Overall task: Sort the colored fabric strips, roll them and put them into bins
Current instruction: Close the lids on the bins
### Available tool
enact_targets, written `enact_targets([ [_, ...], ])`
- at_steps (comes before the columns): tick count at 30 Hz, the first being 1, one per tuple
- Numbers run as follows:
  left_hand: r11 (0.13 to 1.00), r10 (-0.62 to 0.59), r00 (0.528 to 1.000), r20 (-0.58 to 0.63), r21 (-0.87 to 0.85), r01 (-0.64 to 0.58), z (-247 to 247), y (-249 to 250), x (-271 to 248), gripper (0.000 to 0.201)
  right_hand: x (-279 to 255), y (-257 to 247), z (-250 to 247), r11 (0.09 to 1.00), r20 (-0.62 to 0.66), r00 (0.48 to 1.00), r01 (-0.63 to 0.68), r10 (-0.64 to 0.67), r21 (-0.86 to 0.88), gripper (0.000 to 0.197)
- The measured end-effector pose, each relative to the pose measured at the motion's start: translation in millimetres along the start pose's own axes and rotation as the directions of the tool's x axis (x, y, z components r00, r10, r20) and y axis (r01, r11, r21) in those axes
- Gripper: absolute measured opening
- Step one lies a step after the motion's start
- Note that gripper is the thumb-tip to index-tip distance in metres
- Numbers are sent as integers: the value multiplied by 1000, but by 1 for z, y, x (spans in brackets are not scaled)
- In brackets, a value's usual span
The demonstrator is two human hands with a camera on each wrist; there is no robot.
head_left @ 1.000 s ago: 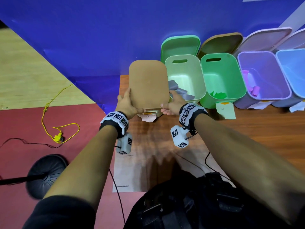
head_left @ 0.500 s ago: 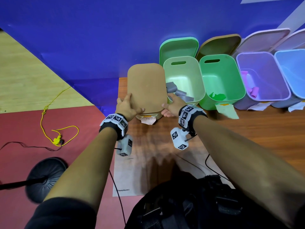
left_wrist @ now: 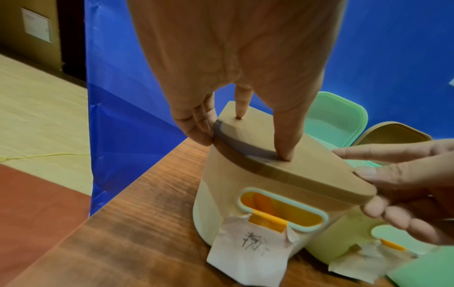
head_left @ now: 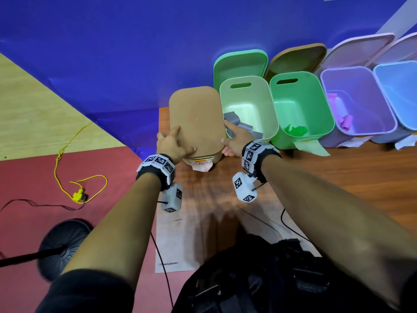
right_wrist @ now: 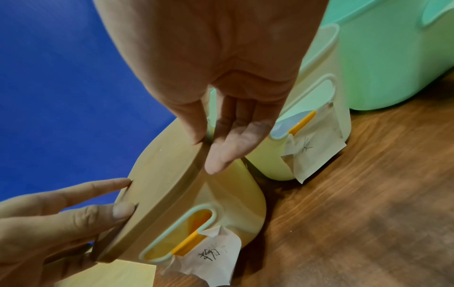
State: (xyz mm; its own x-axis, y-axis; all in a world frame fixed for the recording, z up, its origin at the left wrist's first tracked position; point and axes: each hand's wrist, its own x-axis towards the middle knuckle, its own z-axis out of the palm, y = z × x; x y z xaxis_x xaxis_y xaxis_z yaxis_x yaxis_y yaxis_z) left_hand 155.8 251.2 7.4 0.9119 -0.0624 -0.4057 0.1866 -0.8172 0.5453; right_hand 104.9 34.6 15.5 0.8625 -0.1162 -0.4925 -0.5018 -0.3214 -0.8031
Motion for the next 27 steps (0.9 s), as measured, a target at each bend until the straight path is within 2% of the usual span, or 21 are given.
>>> enact_targets([
  [9, 1000, -25, 1000, 3, -12, 25, -1, 2, 3, 102, 0, -2, -2, 1000, 8, 1000, 4, -4, -9, 70],
  [12, 1000, -25, 1000, 7, 0, 25, -2, 4, 4, 104, 3, -1, -1, 999, 34, 999, -9, 11, -47, 75],
  [14, 1000, -17, 1000, 5, 22, 17, -3, 8, 6, 106, 7, -3, -2, 996, 64, 997, -31, 36, -80, 70],
  [16, 998, -4, 1000, -8, 58, 4, -6, 13, 9, 105, 12, -10, -4, 990, 52, 998, -19, 26, -141, 60],
  [20, 988, 33, 999, -12, 151, -31, -10, 30, 13, 100, 32, -27, -10, 940, -108, 990, 48, -89, -338, 47],
  [23, 973, 73, 997, -3, 219, -71, -12, 39, 19, 97, 40, -40, -10, 857, -39, 992, 81, -116, -509, 51],
  [27, 977, 67, 997, 45, 201, -75, -10, 46, 28, 103, 46, -46, -10, 812, 32, 996, 90, -88, -577, 64],
])
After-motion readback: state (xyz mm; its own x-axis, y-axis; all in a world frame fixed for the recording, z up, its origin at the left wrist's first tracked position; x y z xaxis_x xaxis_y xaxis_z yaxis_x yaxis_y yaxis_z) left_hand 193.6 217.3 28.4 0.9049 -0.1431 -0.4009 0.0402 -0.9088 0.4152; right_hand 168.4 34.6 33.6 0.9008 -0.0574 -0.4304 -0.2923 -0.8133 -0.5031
